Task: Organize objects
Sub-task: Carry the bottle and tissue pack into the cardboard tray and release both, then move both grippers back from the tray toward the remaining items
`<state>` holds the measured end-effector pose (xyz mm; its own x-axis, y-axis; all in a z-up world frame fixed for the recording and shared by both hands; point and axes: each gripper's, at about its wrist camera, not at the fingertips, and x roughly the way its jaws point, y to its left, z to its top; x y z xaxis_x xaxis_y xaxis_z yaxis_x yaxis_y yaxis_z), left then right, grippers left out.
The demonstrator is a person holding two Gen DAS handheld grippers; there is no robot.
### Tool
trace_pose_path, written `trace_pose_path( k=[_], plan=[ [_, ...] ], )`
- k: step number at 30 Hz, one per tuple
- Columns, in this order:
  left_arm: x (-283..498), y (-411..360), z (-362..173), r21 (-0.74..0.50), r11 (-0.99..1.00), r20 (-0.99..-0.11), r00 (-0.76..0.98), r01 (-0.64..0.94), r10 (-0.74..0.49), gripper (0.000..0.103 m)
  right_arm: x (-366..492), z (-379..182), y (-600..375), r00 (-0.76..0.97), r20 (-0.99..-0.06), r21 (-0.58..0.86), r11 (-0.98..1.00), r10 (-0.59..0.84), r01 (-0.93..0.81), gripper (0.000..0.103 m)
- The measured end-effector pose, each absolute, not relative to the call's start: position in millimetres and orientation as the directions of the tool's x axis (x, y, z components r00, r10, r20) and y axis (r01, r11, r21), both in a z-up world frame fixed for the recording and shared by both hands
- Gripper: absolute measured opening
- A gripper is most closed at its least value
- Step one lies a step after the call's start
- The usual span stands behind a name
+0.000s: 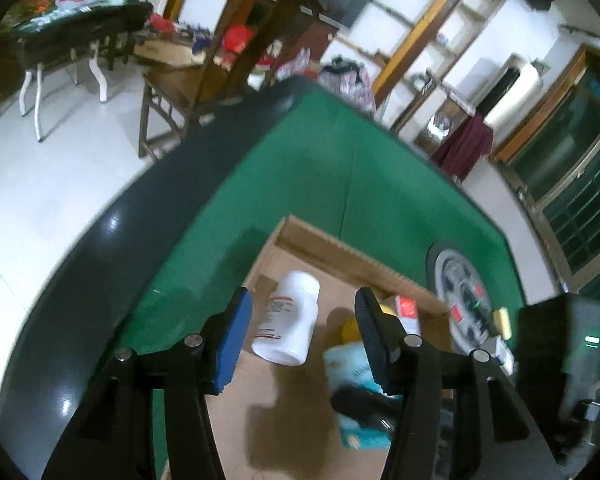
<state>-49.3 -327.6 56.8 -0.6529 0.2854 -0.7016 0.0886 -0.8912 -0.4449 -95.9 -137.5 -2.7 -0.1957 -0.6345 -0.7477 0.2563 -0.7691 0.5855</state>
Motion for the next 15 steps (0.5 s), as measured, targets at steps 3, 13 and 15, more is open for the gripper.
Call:
trace_pose_path(
  k=[3,13,15],
  plan=[
    [-30.8,-339.3,70.8,-0.448,-0.889,-0.668,-0.698,0.098,0.259,0.055,-101.0,-0.5,-144.1,-0.219,-0.777,0.529,-0.801,-0.589,0.279,0.013],
    [-1.2,-347.2,83.3,-0.421,-0.901,-0.645,-0.734,0.106,0.214,0.057,-109.3,22.8,-115.6,-0.307,-0.748,0.542,-0.808,-0.589,0.229,0.025],
    [0.6,-343.0,84.3,-0.418,-0.903,-0.650,-0.726,0.097,0.223,0.059,-103.6,34.5,-105.8,-0.349,-0.739,0.526,-0.817,-0.576,0.235,0.026]
  ],
)
